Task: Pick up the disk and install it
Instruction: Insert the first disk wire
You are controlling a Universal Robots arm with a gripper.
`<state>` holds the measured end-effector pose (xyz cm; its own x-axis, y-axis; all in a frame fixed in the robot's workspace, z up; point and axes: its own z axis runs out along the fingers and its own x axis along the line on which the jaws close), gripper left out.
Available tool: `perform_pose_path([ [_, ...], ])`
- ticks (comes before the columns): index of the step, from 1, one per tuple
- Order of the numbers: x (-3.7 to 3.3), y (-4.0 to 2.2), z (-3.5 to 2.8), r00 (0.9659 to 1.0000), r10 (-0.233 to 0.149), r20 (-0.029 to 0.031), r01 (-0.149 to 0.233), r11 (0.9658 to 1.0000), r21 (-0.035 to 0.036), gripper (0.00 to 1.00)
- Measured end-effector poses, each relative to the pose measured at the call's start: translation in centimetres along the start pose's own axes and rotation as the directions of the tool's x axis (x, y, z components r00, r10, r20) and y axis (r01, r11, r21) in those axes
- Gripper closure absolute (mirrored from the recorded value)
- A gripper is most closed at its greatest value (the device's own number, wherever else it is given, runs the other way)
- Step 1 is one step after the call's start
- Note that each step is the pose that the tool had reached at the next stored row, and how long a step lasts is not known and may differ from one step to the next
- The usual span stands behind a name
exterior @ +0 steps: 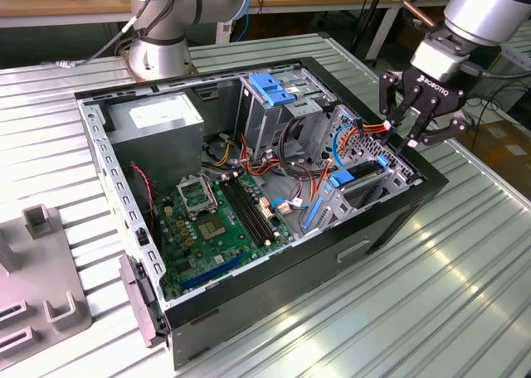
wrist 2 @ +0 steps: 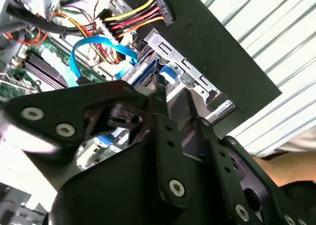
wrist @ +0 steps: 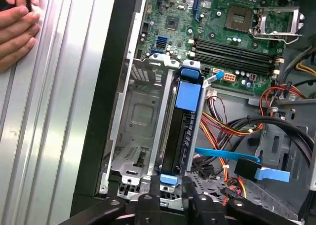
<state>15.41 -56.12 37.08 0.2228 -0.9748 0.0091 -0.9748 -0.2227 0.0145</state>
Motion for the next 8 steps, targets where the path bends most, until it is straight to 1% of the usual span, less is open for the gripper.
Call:
perform_pose_path([
  [1,0.0,-0.03,0.0,0.9999,-0.011,-0.0001,0.011,0.9999,0.0001,0.69],
  [2,0.0,-0.08,0.0,0.9995,-0.032,-0.0004,0.032,0.9995,0.0003,0.63],
  [3,0.0,-0.09,0.0,0.9984,-0.057,-0.0008,0.057,0.9984,0.0005,0.63],
  [4,0.01,-0.11,0.0,0.9954,-0.096,-0.0015,0.096,0.9954,0.0008,0.63],
  [5,0.01,-0.12,0.0,0.9919,-0.127,-0.002,0.127,0.9919,0.001,0.63],
  [6,0.04,-0.24,0.01,0.9873,-0.159,-0.0022,0.159,0.9873,0.0013,0.63],
  [8,0.14,-0.82,0.0,0.986,-0.167,-0.0025,0.167,0.986,0.0013,0.63],
])
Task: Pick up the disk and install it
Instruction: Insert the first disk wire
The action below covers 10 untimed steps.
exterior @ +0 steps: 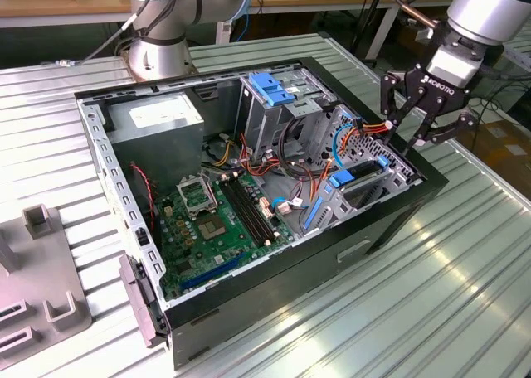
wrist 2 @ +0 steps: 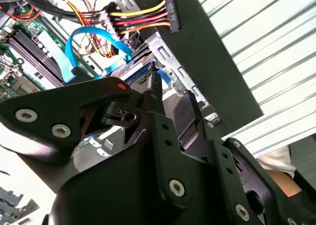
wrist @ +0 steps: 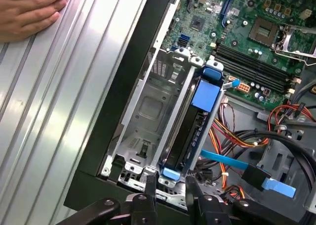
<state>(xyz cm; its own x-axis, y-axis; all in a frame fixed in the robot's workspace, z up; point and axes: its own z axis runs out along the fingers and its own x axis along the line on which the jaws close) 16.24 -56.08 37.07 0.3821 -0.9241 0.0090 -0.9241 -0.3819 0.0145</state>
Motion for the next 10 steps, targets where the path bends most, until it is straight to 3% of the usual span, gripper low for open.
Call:
perform_pose_path([
  [4,0.18,-0.56,-0.01,0.9997,-0.026,-0.0005,0.026,0.9997,0.0001,0.63],
  [7,0.24,-0.73,-0.01,0.9975,-0.071,-0.001,0.071,0.9975,0.0006,0.63],
  [10,0.26,-0.76,-0.01,0.989,-0.148,-0.0024,0.148,0.989,0.001,0.63],
])
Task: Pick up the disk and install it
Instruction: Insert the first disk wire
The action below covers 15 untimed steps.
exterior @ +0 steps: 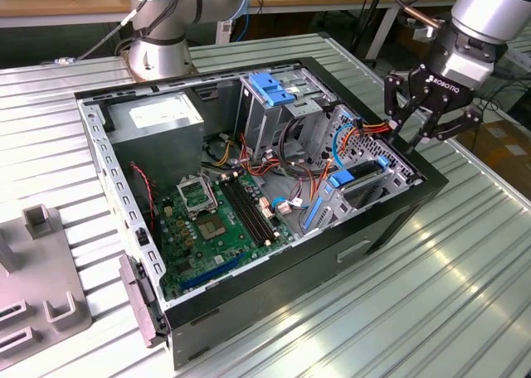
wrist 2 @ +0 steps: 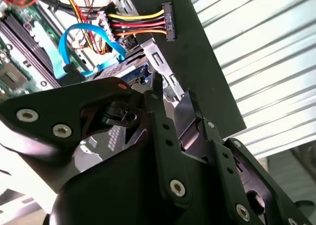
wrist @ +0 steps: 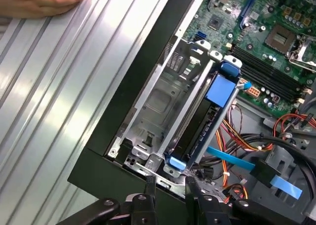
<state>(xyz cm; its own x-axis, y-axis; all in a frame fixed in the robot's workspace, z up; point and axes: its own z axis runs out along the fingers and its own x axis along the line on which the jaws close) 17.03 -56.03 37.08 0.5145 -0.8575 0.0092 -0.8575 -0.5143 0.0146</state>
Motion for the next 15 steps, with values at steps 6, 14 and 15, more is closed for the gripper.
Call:
perform_pose_path([
  [6,0.14,-0.31,0.01,0.9972,-0.075,-0.001,0.075,0.9972,0.0008,0.63],
  [14,-0.47,-1.03,-0.01,0.9899,-0.142,-0.002,0.142,0.9899,0.0013,0.63],
  [15,-0.65,-1.17,-0.01,0.9895,-0.145,-0.002,0.145,0.9895,0.0013,0.63],
])
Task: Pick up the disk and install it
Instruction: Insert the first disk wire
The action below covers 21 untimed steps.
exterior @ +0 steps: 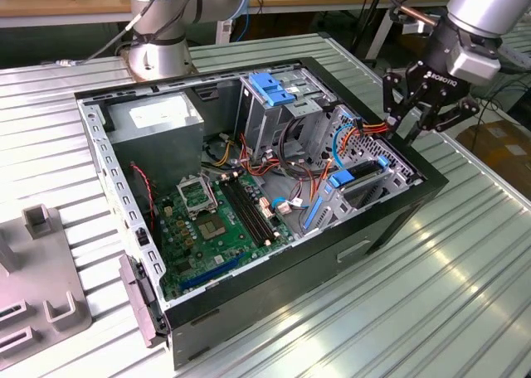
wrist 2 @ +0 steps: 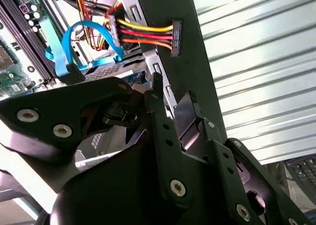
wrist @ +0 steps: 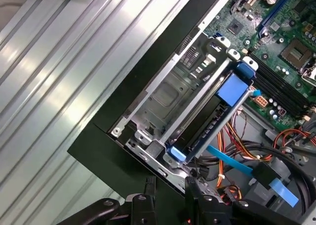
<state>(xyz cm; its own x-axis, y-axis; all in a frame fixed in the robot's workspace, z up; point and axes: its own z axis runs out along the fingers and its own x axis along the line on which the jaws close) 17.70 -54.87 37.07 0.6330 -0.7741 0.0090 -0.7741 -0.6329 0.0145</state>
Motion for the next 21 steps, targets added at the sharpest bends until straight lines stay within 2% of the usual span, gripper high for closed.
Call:
perform_pose_path([
  [2,-0.53,-0.57,-0.02,0.9999,-0.017,-0.0003,0.017,0.9999,0.0001,0.63],
  [4,-0.57,-0.64,-0.01,0.9981,-0.062,-0.0009,0.062,0.9981,0.0005,0.63],
  [6,-0.57,-0.65,0.01,0.9941,-0.109,-0.0017,0.109,0.9941,0.0008,0.63],
  [7,-0.51,-0.76,0.03,0.9907,-0.136,-0.0022,0.136,0.9907,0.0008,0.63],
  [12,-0.62,-1.56,0.03,0.9864,-0.164,-0.0025,0.165,0.9864,0.0012,0.63],
  [14,-0.88,-1.93,0.03,0.9825,-0.186,-0.0028,0.186,0.9825,0.0013,0.63],
  [19,-0.92,-1.98,0.13,0.9641,-0.265,-0.0042,0.265,0.9641,0.0018,0.63],
  [20,-0.93,-1.99,0.16,0.959,-0.284,-0.0045,0.284,0.959,0.0019,0.63],
  [21,-0.94,-2.02,0.19,0.956,-0.293,-0.0046,0.293,0.956,0.0019,0.63],
])
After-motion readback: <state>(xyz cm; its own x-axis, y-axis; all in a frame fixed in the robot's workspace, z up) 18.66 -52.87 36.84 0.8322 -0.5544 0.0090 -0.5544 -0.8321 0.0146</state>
